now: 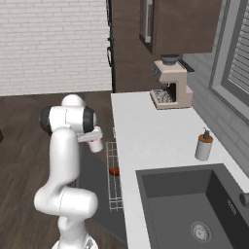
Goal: Pick up the cup and bowl from the counter, place them in the dishwasher, and close the dishwasher door.
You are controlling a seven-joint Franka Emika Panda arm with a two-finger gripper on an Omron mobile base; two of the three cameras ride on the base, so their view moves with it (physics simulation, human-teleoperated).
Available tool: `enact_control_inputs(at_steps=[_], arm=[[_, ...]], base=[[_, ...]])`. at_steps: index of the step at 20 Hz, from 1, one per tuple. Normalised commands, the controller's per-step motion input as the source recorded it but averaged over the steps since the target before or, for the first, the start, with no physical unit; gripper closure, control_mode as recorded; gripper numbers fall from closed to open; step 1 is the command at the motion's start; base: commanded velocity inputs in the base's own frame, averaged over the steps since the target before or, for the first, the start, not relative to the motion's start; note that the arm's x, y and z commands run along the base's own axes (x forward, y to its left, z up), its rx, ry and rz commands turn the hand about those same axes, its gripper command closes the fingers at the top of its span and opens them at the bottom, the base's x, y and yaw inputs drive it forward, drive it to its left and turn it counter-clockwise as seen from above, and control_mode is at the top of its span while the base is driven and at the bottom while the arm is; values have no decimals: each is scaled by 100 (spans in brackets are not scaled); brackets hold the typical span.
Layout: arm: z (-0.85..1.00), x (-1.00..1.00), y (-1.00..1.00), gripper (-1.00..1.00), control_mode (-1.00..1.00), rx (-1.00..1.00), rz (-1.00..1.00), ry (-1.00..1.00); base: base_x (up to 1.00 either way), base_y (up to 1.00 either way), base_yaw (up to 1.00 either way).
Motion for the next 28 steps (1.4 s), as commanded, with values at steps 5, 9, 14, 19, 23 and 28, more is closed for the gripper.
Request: enact_control_inputs(at_steps=[5,9,14,19,23,28], arm=[[-30,63,1,100,-100,-5,-5,9],[-52,65,-26,100,-100,-4,0,4],[-54,67,-1,100,-100,-9,0,0],[-62,54,-4,100,-100,-9,0,-3],[-69,36,-15,100,-100,-4,0,-10],[-66,44,-8,100,-100,-5,0,-9]], base=[[0,0,0],[0,0,0],[0,0,0],[0,0,0],[0,0,0],[0,0,0]])
